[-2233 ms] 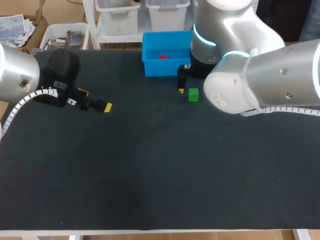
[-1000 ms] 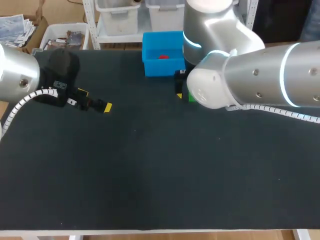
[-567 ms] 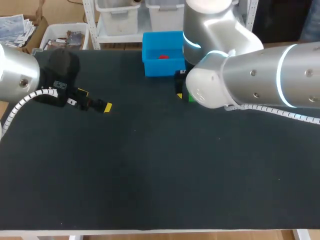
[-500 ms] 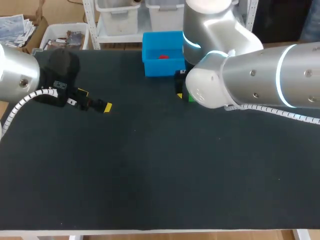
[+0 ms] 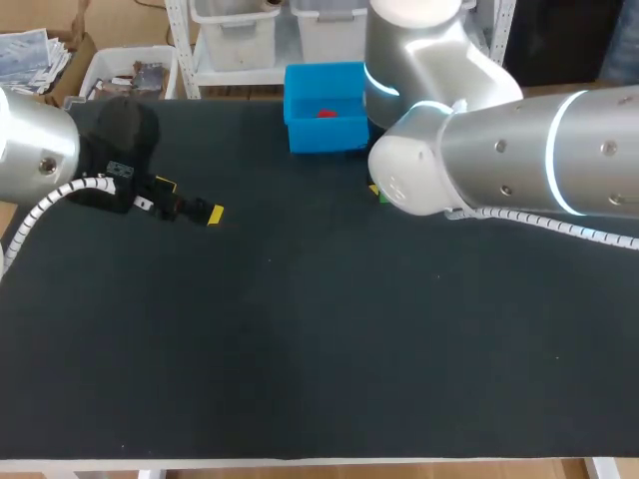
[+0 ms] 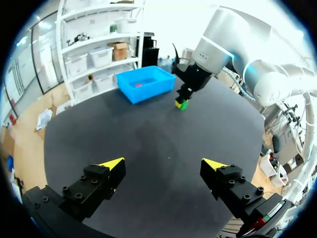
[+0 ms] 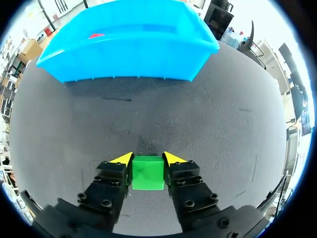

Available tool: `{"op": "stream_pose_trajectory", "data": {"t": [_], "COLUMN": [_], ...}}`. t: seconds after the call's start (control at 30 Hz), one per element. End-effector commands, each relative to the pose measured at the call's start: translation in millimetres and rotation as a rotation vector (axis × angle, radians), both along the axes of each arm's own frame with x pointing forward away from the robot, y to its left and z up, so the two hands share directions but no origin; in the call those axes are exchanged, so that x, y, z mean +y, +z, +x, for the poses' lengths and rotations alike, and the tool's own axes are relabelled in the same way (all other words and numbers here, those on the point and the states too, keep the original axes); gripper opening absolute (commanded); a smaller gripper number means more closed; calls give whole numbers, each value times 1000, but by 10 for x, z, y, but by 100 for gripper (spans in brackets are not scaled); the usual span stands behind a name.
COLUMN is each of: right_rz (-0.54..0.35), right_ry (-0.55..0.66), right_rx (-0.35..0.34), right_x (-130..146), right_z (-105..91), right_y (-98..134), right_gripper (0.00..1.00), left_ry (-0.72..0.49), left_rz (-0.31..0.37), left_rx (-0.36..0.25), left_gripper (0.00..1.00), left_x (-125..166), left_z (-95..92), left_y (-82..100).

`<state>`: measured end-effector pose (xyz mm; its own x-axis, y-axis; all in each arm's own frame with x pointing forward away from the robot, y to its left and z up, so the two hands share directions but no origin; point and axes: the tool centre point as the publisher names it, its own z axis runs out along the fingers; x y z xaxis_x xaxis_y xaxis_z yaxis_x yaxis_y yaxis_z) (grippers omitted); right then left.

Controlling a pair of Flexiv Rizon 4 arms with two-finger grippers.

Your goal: Use the left arm to pick the red cube and place it into the blue plastic box first, then use the right arm to grasp the green cube and put it into the same blue plastic box after the first action is fully finished.

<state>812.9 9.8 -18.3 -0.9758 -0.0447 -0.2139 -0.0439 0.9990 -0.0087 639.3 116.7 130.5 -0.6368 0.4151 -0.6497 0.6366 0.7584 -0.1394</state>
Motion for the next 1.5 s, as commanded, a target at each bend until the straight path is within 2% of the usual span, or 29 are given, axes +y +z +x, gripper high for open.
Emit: {"op": "stream_pose_trajectory", "data": {"t": [0.03, 0.17, 0.57, 0.7, 0.77, 0.93, 1.1, 1.5], "right_rz": [1, 13, 62, 76, 125, 162, 175, 210], "right_ry": [-7, -14, -31, -11, 0, 61, 109, 130], "right_rx": [-13, -41, -201, -224, -236, -335, -417, -443], "right_x": [-51, -94, -199, -181, -170, -151, -135, -15], "right_z": [-37, -46, -98, -130, -133, -105, -28, 184], "right_y": [61, 204, 1088, 1246, 1301, 1498, 1612, 1586], "right_gripper": [0, 0, 0, 0, 0, 0, 0, 0], "left_ry": [-4, -4, -4, -4, -4, -4, -4, -4], "left_rz": [-5, -5, -5, -5, -5, -5, -5, -5], "left_rx": [-2, -2, -2, -2, -2, -2, -2, -2], "left_gripper": [100, 100, 100, 100, 100, 100, 100, 100], "left_x": [13, 13, 13, 13, 13, 13, 13, 13], "left_z": [3, 3, 3, 3, 3, 3, 3, 3], "left_y": [-7, -7, -7, -7, -7, -7, -7, -7]}}
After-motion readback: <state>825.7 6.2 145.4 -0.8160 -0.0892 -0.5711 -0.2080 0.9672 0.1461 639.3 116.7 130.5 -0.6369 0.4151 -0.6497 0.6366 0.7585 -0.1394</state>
